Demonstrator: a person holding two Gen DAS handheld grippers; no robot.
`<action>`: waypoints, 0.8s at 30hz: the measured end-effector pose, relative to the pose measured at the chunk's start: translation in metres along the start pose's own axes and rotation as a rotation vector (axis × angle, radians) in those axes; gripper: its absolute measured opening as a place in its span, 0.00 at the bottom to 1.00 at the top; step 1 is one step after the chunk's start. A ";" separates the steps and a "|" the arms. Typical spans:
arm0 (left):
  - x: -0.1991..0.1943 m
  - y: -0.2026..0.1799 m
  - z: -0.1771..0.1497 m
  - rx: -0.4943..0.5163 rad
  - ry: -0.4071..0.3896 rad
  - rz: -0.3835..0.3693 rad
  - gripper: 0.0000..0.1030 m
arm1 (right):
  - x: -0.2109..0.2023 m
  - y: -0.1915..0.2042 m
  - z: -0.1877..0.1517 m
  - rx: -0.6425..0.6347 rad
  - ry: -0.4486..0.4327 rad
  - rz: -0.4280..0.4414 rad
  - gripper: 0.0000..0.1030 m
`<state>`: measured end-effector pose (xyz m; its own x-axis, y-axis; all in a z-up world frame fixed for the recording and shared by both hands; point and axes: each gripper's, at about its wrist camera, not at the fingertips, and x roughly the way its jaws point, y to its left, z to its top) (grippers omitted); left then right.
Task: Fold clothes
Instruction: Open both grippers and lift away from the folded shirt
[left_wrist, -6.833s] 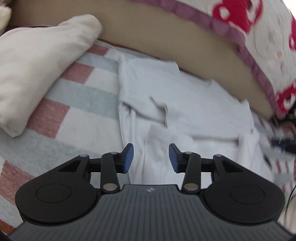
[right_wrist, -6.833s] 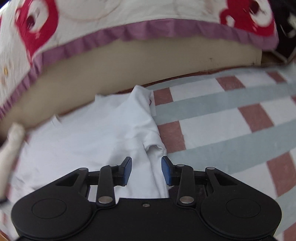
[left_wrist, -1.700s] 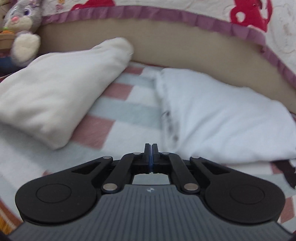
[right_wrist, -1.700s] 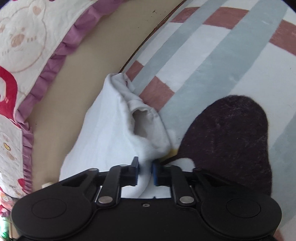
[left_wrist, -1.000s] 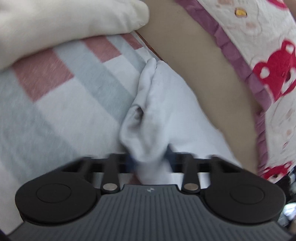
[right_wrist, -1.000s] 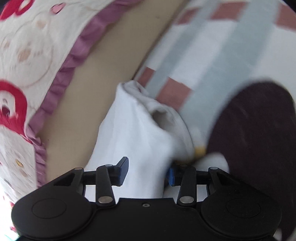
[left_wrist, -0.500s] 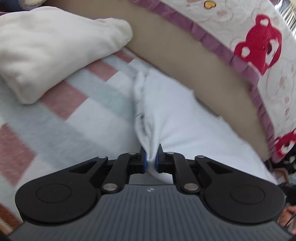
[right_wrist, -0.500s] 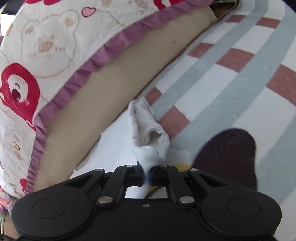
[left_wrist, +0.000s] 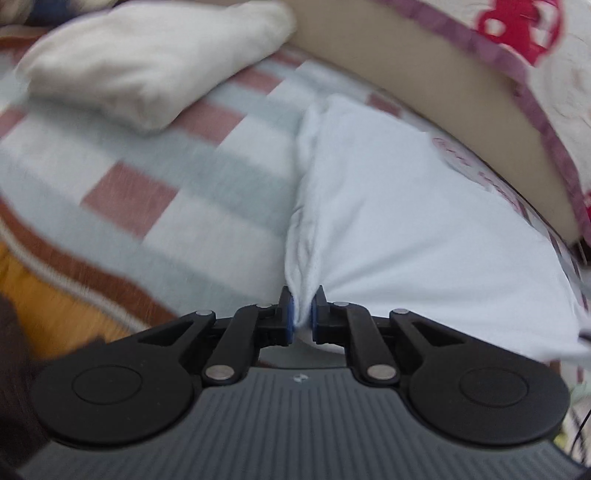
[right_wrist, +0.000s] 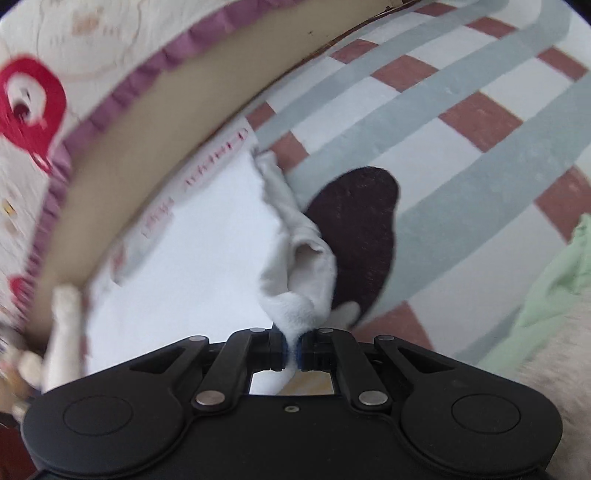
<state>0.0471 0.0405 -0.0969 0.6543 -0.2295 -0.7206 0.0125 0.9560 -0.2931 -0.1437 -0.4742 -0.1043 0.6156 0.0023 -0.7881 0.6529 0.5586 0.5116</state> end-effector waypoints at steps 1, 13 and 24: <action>-0.002 0.000 0.000 0.017 0.000 0.031 0.10 | -0.002 0.002 -0.001 -0.008 0.004 -0.027 0.07; -0.004 -0.021 -0.003 0.075 0.021 -0.021 0.30 | -0.043 0.054 0.033 -0.360 -0.260 -0.101 0.44; 0.059 -0.054 -0.024 0.100 0.100 0.055 0.22 | 0.032 0.066 0.062 -0.556 -0.213 0.015 0.44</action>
<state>0.0674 -0.0287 -0.1388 0.5775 -0.1886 -0.7943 0.0575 0.9799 -0.1909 -0.0537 -0.4888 -0.0751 0.7358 -0.1207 -0.6663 0.3497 0.9104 0.2213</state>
